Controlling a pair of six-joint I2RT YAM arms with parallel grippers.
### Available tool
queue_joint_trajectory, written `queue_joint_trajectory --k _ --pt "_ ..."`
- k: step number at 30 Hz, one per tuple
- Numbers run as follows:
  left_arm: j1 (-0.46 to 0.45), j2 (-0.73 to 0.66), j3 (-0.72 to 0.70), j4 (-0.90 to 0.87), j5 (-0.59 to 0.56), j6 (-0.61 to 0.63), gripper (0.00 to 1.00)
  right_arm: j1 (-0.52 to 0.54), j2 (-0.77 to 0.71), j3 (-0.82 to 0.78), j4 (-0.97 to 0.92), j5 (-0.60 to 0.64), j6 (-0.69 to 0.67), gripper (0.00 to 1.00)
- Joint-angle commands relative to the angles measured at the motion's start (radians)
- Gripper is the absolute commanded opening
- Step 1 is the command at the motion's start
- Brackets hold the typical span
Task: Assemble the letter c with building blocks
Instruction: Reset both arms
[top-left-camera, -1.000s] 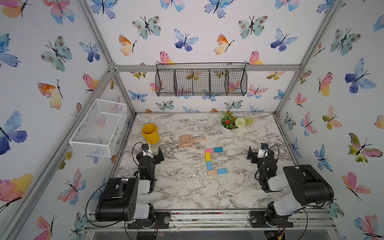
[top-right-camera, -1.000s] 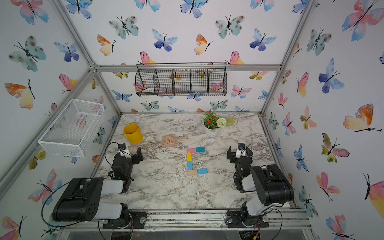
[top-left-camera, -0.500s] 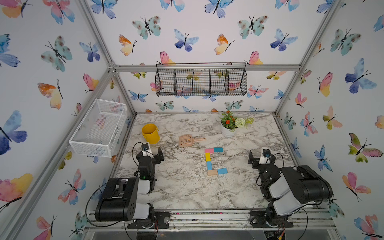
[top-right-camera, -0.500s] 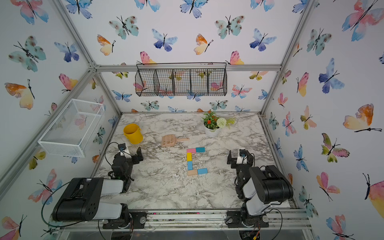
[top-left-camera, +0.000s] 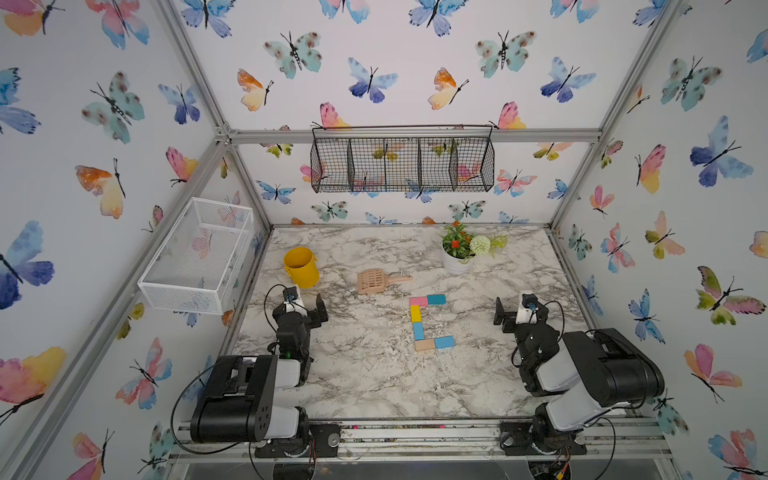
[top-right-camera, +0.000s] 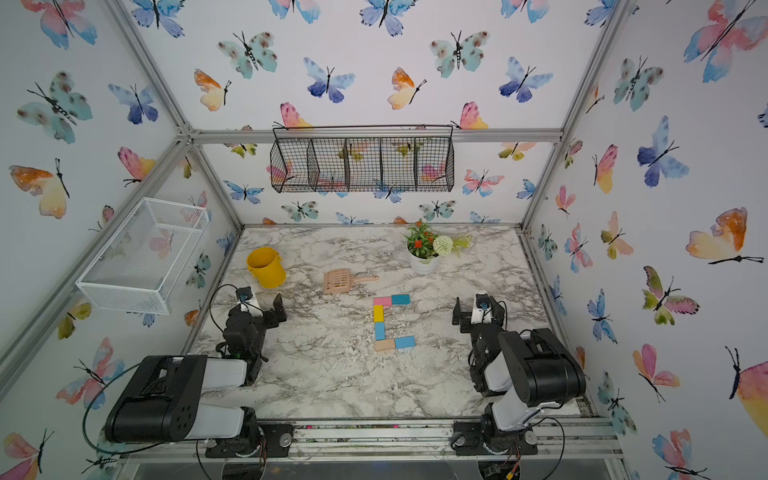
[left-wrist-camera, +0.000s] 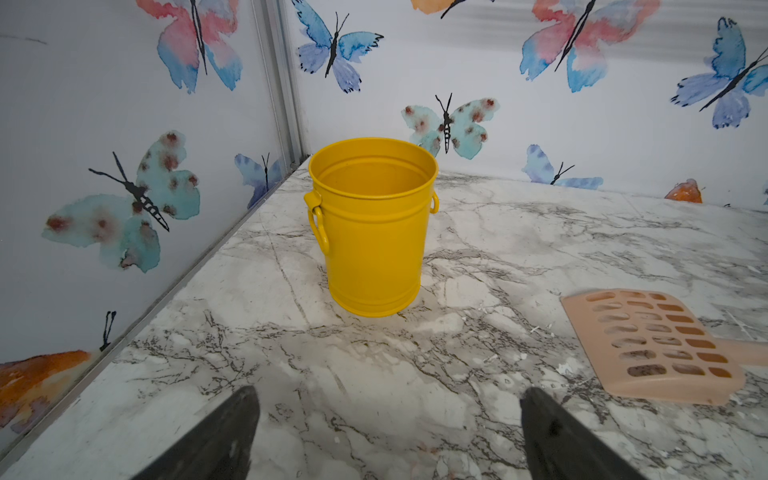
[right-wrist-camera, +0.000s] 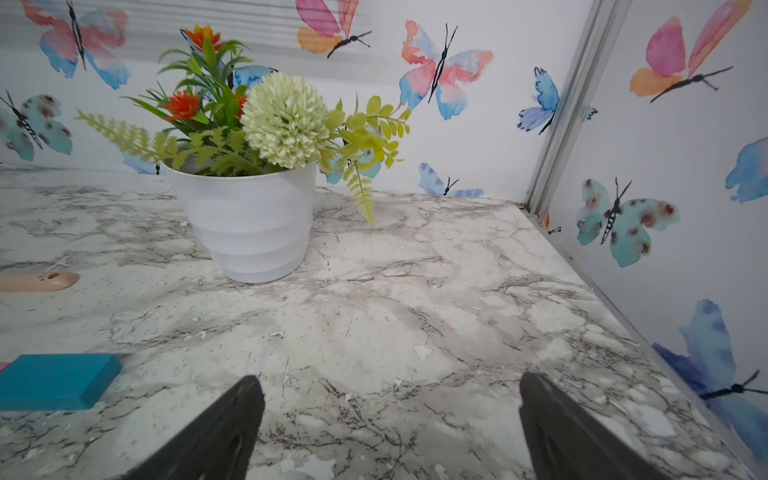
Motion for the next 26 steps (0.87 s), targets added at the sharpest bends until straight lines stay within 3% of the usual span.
queue_joint_trajectory --k 1,3,17,26 --pt "-0.003 0.003 0.011 0.017 0.006 0.007 0.98 -0.007 0.007 0.041 -0.06 0.023 0.001 1.0" --pt "-0.003 0.003 0.01 0.017 0.005 0.007 0.98 -0.007 0.028 0.006 0.049 0.02 -0.003 1.0" --pt "-0.004 0.005 0.02 0.004 0.015 0.019 0.98 -0.006 0.004 0.094 -0.167 0.045 0.013 1.0" --pt "-0.005 0.005 0.024 -0.003 0.017 0.019 0.98 -0.006 0.002 0.094 -0.167 0.047 0.014 1.0"
